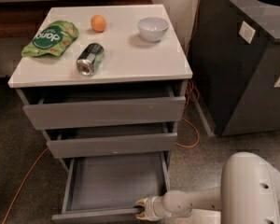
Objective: Place green can into bottom drawer
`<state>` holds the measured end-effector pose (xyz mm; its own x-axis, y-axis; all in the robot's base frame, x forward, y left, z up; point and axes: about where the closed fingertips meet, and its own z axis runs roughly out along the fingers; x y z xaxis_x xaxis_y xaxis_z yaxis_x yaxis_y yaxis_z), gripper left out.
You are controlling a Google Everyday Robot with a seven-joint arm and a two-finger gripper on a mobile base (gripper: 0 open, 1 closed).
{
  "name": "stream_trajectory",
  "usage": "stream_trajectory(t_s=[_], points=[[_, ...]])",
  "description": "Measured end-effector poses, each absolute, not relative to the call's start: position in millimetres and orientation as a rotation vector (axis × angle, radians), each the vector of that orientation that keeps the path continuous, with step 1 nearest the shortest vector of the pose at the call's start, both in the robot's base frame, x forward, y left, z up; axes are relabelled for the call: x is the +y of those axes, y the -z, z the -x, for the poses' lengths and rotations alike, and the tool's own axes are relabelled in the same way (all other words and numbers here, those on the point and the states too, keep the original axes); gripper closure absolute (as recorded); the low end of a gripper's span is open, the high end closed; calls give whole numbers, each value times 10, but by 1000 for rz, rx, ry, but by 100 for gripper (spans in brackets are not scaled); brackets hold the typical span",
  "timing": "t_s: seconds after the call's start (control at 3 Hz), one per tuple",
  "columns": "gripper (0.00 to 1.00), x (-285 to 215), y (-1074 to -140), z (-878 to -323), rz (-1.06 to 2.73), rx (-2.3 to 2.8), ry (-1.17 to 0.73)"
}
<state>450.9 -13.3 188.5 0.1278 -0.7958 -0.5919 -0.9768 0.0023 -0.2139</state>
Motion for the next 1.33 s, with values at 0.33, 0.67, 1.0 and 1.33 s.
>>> stream_trajectory(t_s=[0.33,0.67,1.0,1.33], points=[[53,-118,-1928,-4521,1838,1699,-398],[30,9,-2308,-4620,1872,1622,-341],[7,149,-2740,-4730,1894,1569,-321],[0,255,-3114,-4799,1915,1542,-330]])
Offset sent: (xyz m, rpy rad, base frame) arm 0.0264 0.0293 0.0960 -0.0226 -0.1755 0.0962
